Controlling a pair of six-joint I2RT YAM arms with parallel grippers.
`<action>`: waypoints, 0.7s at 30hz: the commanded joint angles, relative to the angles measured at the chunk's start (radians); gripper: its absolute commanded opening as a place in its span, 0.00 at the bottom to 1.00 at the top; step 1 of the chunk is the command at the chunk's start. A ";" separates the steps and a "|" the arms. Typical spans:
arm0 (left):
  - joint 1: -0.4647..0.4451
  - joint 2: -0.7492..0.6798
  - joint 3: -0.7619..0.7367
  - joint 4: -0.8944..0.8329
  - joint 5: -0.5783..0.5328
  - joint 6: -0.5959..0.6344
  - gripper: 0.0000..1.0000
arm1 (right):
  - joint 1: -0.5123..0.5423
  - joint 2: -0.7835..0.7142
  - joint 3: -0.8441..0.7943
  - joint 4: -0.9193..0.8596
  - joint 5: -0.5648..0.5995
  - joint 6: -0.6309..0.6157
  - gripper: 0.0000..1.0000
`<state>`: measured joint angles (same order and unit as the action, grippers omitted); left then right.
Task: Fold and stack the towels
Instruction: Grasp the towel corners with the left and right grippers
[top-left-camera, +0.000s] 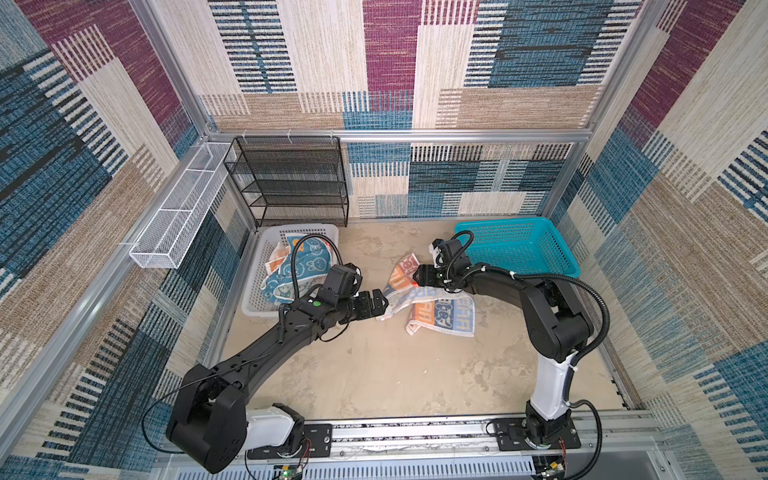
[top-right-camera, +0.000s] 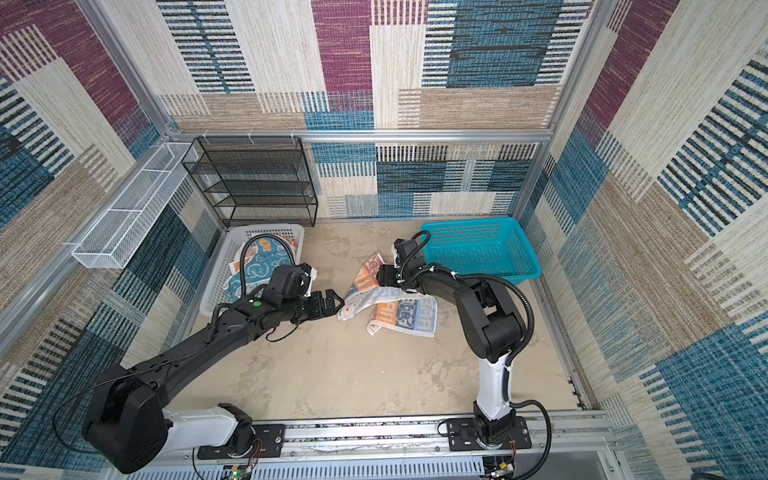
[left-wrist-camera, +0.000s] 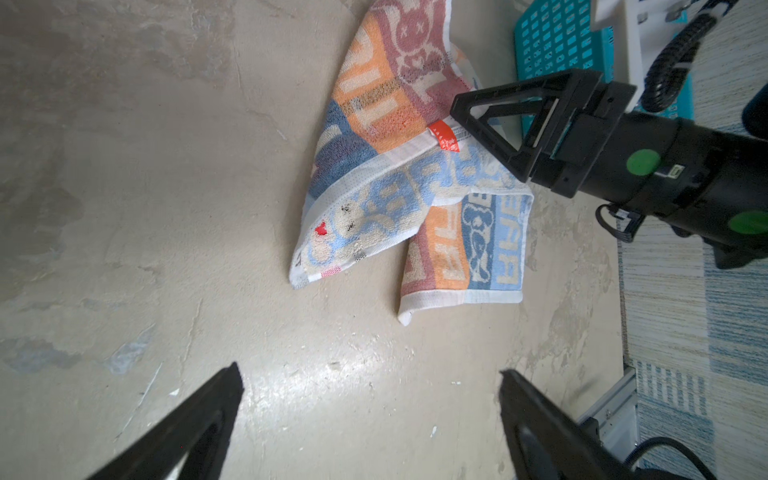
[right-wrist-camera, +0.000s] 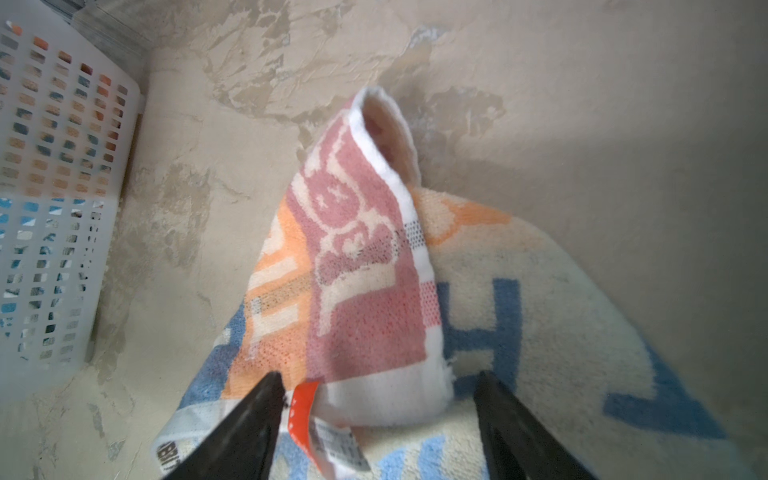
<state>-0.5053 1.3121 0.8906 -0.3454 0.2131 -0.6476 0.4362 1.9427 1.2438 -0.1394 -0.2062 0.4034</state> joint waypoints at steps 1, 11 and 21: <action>-0.006 0.002 -0.012 0.032 -0.008 -0.019 0.99 | -0.005 0.008 0.012 0.047 -0.019 0.008 0.66; -0.022 0.060 -0.026 0.052 -0.019 -0.010 0.99 | -0.009 0.047 0.063 0.030 -0.025 -0.003 0.28; -0.039 0.226 0.004 0.081 -0.040 0.068 1.00 | -0.017 0.006 0.066 0.012 -0.016 -0.024 0.03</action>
<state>-0.5400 1.5024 0.8761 -0.2943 0.1890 -0.6292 0.4213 1.9682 1.3106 -0.1379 -0.2245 0.3908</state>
